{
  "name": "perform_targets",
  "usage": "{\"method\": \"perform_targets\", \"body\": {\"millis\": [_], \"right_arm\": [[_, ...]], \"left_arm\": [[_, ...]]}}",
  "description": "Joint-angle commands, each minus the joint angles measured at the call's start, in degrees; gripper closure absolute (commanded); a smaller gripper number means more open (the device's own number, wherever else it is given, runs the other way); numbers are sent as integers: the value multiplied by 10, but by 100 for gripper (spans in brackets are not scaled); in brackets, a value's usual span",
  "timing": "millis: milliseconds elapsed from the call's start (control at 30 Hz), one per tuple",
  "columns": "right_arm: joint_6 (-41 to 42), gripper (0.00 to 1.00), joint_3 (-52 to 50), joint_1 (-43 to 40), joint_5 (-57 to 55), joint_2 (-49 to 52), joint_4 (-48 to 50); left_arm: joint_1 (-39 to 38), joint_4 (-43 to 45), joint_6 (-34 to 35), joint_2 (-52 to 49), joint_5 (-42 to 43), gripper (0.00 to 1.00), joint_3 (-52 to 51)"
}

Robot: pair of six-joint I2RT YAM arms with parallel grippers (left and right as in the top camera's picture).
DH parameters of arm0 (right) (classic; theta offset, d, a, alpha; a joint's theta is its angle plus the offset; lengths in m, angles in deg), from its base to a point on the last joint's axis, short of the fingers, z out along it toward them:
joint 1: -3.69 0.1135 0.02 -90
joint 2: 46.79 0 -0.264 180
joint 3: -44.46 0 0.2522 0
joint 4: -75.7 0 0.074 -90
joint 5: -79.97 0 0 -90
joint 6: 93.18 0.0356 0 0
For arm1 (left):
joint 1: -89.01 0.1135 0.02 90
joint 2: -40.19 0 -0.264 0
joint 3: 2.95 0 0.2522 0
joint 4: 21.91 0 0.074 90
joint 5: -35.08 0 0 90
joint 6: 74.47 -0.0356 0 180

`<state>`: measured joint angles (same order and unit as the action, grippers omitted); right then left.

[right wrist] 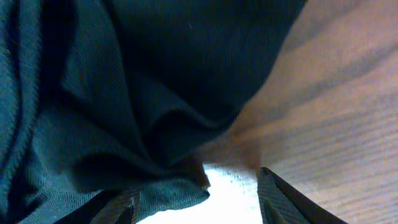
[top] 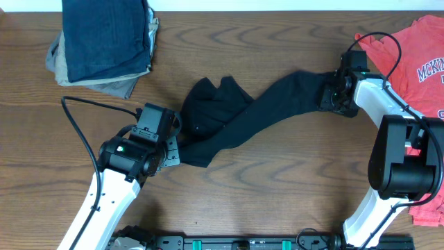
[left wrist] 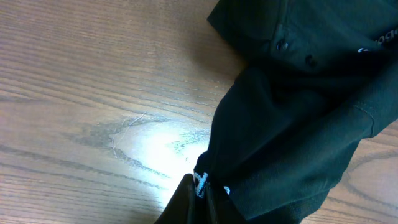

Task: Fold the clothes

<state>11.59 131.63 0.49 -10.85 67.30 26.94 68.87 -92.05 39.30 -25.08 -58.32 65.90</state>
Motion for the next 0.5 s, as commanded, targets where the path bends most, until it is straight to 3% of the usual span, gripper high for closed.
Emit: {"method": "perform_targets", "body": {"millis": [0,333,467], "right_arm": [[-16,42,0,9,5,19,10],[-13,75,0,18,13,37,17],[4,94,0,19,15,37,9]], "left_arm": [[0,0,-7,-3,-10,94,-5],[0,0,-7,-3,-10,94,-5],[0,0,-7,-3,-10,94,-5]]}}
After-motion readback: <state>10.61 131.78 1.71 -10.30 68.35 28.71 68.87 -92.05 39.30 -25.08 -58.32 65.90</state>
